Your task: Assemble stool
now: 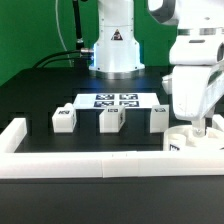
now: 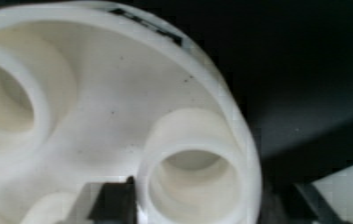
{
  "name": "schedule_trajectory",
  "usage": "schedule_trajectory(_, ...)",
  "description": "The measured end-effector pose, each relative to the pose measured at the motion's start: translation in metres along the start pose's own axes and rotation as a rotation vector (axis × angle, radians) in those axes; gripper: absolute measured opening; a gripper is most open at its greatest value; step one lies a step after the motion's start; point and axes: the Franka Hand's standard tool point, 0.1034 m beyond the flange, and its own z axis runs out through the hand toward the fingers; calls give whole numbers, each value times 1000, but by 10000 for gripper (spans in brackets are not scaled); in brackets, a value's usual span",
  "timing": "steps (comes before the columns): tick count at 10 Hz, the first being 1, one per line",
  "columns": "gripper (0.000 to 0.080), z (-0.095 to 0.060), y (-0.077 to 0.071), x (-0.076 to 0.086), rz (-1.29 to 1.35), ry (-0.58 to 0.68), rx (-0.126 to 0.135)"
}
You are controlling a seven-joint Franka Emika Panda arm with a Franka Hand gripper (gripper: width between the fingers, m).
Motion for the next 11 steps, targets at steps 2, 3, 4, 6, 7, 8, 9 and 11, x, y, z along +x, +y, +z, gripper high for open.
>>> schedule_trajectory(2, 555, 0, 0, 0, 0, 0, 0)
schedule_trajectory(3, 630, 0, 0, 0, 0, 0, 0)
schedule_trajectory(4, 644, 0, 0, 0, 0, 0, 0)
schedule_trajectory(6, 644, 0, 0, 0, 0, 0, 0)
schedule_trajectory(7, 649, 0, 0, 0, 0, 0, 0)
schedule_trajectory(8, 649, 0, 0, 0, 0, 0, 0)
schedule_trajectory(9, 649, 0, 0, 0, 0, 0, 0)
schedule_trajectory(11, 649, -16, 10, -8, 15, -6, -7)
